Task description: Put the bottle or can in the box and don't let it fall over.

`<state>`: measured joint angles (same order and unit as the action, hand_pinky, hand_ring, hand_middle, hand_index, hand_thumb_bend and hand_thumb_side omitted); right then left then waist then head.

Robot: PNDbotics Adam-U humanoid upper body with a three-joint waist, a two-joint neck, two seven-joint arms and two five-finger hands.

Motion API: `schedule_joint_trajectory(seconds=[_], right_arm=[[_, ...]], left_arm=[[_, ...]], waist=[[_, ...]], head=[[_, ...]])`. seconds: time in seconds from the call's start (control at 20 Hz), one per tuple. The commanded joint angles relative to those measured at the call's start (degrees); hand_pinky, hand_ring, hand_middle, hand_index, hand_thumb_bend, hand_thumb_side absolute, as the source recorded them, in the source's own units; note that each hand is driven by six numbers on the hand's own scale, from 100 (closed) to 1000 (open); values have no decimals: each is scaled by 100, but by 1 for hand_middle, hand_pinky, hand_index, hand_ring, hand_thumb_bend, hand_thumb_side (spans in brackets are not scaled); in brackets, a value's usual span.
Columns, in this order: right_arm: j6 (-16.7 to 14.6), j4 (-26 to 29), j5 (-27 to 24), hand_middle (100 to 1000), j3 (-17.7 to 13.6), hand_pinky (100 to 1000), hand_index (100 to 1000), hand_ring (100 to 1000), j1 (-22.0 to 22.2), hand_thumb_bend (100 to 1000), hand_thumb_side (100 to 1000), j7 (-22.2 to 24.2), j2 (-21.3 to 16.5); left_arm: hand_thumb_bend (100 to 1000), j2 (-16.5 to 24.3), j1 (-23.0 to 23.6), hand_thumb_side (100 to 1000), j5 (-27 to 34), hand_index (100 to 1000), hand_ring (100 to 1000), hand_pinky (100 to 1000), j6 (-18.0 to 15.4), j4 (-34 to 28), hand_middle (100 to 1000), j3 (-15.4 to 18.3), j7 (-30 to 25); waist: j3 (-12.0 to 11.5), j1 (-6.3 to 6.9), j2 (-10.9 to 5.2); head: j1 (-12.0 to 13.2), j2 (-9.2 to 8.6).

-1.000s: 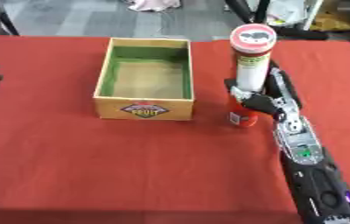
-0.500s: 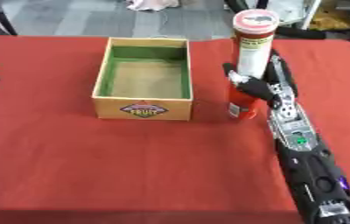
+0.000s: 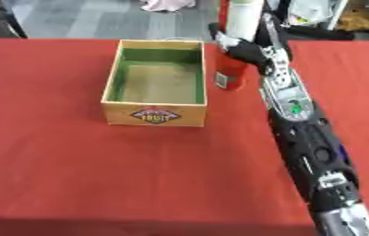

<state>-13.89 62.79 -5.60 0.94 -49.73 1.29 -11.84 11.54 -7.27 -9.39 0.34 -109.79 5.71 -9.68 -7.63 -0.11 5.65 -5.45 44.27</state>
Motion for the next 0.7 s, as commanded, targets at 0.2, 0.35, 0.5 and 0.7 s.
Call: schedule_joint_trajectory(seconds=[0.2, 0.35, 0.5, 0.7], right_arm=[[-71, -719, 49, 712, 16, 818, 591, 643, -784, 100, 100, 239, 50], [-213, -1133, 282, 866, 71, 907, 776, 792, -779, 278, 100, 329, 161], [-419, -1421, 555, 992, 168, 968, 911, 918, -711, 451, 270, 412, 176], [-677, -1616, 911, 1000, 303, 1000, 1000, 1000, -668, 836, 576, 588, 52]], left_arm=[[233, 37, -197, 930, 106, 973, 821, 898, -39, -63, 813, -88, -121], [233, 32, -241, 930, 132, 973, 821, 898, -38, -61, 813, -109, -146], [233, 28, -265, 930, 150, 974, 820, 898, -37, -58, 811, -127, -172], [234, 31, -272, 930, 155, 974, 818, 898, -33, -61, 810, -123, -174]], waist=[[-169, -3, 21], [-210, -14, 36], [-222, -23, 41], [-219, -33, 46]], head=[[-328, -15], [-403, -15], [-448, -15], [-457, -15]])
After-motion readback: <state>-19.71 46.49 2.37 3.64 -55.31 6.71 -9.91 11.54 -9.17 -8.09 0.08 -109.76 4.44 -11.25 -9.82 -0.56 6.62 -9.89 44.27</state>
